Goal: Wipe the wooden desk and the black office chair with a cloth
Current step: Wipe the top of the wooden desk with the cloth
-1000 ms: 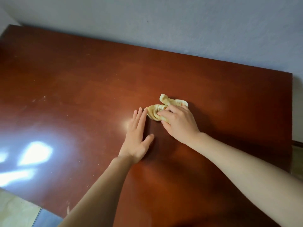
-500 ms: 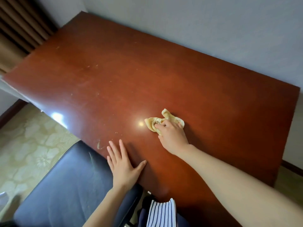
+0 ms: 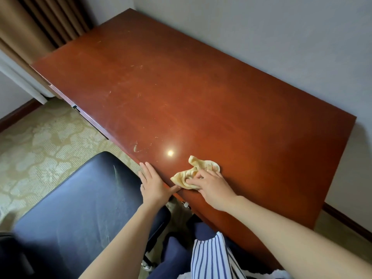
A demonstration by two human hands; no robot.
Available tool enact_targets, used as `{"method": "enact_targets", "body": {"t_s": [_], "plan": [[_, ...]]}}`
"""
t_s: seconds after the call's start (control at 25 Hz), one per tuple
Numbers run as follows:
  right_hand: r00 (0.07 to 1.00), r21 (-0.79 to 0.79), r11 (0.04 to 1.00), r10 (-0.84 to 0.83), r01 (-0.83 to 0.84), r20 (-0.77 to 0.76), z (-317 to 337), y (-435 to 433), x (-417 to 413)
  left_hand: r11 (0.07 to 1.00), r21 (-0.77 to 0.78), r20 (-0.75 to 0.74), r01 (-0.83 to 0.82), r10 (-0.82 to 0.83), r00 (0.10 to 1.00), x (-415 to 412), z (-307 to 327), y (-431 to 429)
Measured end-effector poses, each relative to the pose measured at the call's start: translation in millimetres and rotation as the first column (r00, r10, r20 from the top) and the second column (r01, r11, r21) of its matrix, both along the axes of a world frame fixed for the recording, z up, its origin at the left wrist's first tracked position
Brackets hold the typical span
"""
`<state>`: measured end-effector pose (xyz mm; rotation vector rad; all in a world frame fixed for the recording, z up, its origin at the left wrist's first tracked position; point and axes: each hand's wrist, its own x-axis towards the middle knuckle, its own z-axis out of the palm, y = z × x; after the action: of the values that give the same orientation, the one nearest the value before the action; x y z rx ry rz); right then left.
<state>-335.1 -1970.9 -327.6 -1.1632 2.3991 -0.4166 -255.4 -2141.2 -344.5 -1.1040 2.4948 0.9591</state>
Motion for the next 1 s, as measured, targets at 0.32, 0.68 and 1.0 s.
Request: {"method": "enact_targets", "body": {"t_s": [0.32,0.68,1.0], "plan": [[0.971,0.076,0.968,0.239,-0.240,0.024,8,40,-5,0.998,0.017,0.045,0.058,-0.059,0.997,3,7,-3],[0.978,0.125,0.979,0.139,-0.159,0.157,20,-35,-54,0.999,0.030,0.025,0.032,-0.033,0.999,4,8,-3],[0.997,0.106,0.992,0.075,-0.074,0.000,6,-136,-61,0.998,0.060,0.017,0.023,-0.024,1.000,2,7,-3]]}}
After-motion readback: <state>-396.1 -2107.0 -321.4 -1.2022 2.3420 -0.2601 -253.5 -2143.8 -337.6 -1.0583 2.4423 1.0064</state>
